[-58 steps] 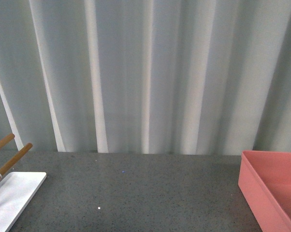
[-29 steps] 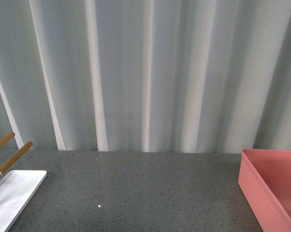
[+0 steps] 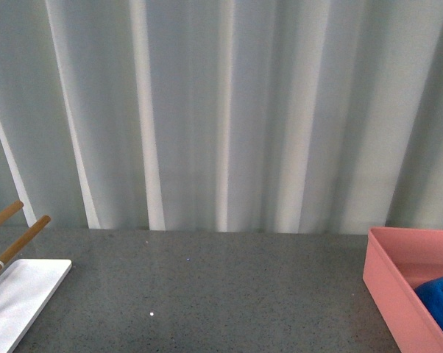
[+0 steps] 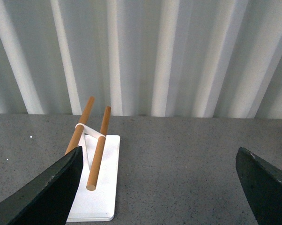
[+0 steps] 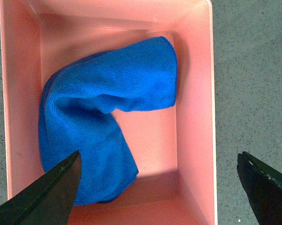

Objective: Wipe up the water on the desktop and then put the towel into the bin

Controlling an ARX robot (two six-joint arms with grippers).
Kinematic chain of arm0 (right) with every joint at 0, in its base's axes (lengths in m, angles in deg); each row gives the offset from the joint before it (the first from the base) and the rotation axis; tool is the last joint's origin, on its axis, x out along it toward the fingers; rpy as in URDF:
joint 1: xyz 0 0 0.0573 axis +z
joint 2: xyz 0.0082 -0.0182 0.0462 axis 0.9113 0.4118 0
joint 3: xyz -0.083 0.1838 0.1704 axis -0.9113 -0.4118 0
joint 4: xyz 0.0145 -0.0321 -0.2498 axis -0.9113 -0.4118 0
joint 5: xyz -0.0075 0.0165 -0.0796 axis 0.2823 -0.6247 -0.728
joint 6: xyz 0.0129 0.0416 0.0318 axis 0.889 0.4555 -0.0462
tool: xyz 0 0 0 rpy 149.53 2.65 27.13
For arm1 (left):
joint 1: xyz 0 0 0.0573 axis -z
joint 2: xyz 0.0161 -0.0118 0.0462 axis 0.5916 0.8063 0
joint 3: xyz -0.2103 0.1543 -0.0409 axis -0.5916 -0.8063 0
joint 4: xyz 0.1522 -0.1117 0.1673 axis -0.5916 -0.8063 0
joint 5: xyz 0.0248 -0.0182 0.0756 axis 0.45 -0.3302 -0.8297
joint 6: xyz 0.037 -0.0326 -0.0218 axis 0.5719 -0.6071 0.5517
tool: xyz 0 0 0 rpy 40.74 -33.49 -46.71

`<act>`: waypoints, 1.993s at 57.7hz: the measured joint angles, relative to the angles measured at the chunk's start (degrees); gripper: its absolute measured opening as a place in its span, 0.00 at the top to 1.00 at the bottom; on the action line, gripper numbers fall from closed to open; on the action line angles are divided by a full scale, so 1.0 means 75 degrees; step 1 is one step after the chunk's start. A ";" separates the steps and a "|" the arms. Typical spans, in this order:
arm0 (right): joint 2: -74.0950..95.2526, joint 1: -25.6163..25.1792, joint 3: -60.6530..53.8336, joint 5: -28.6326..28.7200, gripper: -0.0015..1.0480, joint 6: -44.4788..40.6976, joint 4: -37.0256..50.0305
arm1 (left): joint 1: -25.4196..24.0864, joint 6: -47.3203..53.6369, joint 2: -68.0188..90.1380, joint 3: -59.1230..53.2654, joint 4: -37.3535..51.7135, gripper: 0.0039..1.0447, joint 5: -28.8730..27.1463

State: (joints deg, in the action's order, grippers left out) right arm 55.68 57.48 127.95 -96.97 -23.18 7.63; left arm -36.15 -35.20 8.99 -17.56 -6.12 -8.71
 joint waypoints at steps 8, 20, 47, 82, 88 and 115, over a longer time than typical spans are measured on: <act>-0.0542 -0.0099 -0.1649 0.1807 0.19 0.0679 0.3290 | 0.0000 0.0000 0.0000 0.0000 0.0000 0.06 0.0000; -0.1795 0.0160 -0.5298 0.2381 0.55 0.1204 1.0684 | 0.0000 0.0000 0.0000 0.0000 0.0000 0.06 0.0000; -0.4301 0.0941 -0.8070 0.1510 0.97 0.1265 1.1284 | 0.0000 0.0003 0.0000 0.0000 0.0000 0.06 0.0000; -0.7536 0.1075 -0.9454 0.1478 0.97 0.1291 0.9538 | 0.0000 0.0000 0.0000 0.0000 0.0000 0.06 0.0000; -0.8268 0.1075 -0.9466 0.1478 0.97 0.1291 0.8856 | 0.0000 0.0000 0.0000 0.0000 0.0000 0.06 0.0000; -1.0206 0.1075 -0.9480 0.1472 0.97 0.1311 0.7044 | 0.0000 0.0000 0.0000 0.0000 0.0000 0.06 0.0000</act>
State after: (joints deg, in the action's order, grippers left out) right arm -20.87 65.54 56.85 -85.93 -13.34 60.46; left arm -36.15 -35.20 8.99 -17.56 -6.12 -8.71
